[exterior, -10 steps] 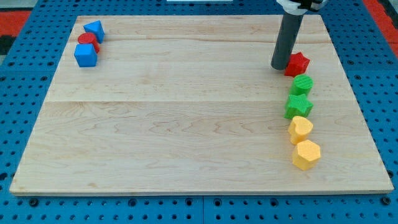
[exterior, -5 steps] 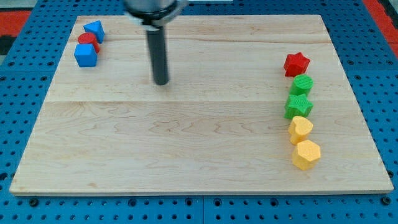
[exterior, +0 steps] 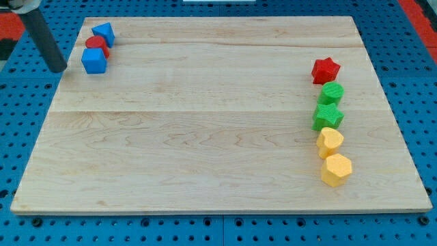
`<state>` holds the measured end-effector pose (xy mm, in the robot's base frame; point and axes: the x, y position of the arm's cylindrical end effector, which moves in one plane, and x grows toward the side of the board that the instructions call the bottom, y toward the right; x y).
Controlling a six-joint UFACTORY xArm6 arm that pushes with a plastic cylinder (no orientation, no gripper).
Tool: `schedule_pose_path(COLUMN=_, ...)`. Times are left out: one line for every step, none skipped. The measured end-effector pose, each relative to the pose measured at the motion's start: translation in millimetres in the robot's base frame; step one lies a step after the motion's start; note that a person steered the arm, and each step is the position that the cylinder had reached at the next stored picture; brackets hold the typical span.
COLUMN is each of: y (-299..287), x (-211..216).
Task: Slide the blue cube towards a bit right
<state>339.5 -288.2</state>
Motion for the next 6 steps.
schedule_pose_path(y=31, x=-12)
schedule_pose_path(y=75, x=-25)
schedule_pose_path(y=121, x=-31)
schedule_pose_path(y=159, x=-32)
schedule_pose_path(y=194, x=-32)
schedule_pose_path(y=226, x=-32)
